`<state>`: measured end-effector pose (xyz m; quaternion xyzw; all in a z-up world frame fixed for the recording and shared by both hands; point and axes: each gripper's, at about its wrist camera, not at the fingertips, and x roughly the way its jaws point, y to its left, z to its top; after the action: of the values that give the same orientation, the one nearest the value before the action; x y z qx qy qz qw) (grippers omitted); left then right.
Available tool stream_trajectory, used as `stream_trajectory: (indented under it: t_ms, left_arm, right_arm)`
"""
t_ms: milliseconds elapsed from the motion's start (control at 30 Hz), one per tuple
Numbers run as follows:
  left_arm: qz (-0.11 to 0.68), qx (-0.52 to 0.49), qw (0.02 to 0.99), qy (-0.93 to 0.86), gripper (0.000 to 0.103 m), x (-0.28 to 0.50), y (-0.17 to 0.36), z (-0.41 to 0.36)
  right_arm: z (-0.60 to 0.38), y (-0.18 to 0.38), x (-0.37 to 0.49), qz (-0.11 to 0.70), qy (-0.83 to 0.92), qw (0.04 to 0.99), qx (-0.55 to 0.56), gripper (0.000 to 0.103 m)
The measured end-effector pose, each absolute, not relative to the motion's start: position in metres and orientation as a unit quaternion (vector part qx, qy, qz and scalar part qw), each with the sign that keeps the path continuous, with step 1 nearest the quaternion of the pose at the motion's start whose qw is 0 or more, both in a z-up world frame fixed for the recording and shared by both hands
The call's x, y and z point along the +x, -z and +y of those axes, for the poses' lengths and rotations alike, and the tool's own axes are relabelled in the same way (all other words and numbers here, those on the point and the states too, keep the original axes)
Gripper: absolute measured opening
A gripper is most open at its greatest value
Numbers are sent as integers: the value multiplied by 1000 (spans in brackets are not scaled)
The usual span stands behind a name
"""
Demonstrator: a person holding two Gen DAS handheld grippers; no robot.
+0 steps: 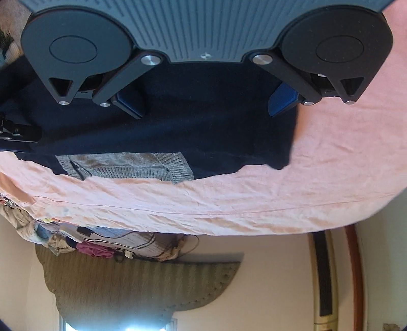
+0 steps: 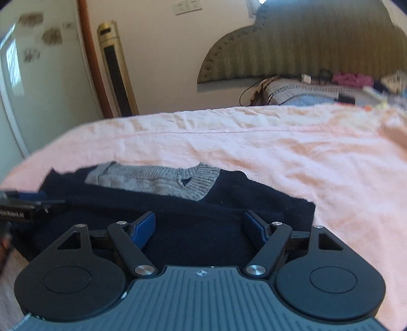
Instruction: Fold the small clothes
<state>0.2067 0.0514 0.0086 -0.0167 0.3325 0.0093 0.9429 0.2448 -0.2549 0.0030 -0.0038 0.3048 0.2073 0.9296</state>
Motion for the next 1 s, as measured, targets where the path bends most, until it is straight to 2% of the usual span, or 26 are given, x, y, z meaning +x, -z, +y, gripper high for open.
stream_trajectory:
  t_ms: [133, 267, 300, 433, 567, 633, 667, 867, 1000]
  left_arm:
    - [319, -37, 944, 68, 103, 147, -23, 44]
    - [355, 29, 931, 77, 103, 130, -2, 28]
    - [362, 23, 929, 77, 103, 130, -5, 32]
    - [380, 21, 924, 44, 103, 113, -11, 49]
    - [375, -18, 923, 87, 103, 79, -15, 49]
    - [375, 13, 923, 89, 103, 69, -9, 39]
    - [362, 49, 927, 85, 103, 62, -3, 34]
    - [367, 25, 929, 45, 103, 38, -13, 58]
    - [351, -22, 935, 49, 103, 11, -21, 80]
  right_arm:
    - [-258, -23, 188, 294, -254, 921, 35, 103]
    - [-252, 7, 176, 349, -220, 910, -29, 103]
    - [-254, 10, 172, 331, -217, 917, -50, 103]
    - [-267, -2, 160, 343, -183, 921, -22, 97]
    - [-253, -10, 117, 335, -237, 912, 2, 103]
    - [-239, 7, 105, 359, -252, 898, -34, 103]
    - [-234, 15, 94, 335, -250, 905, -80, 103]
    - [-276, 7, 92, 351, -208, 912, -39, 102]
    - [-320, -11, 73, 328, -216, 919, 43, 103]
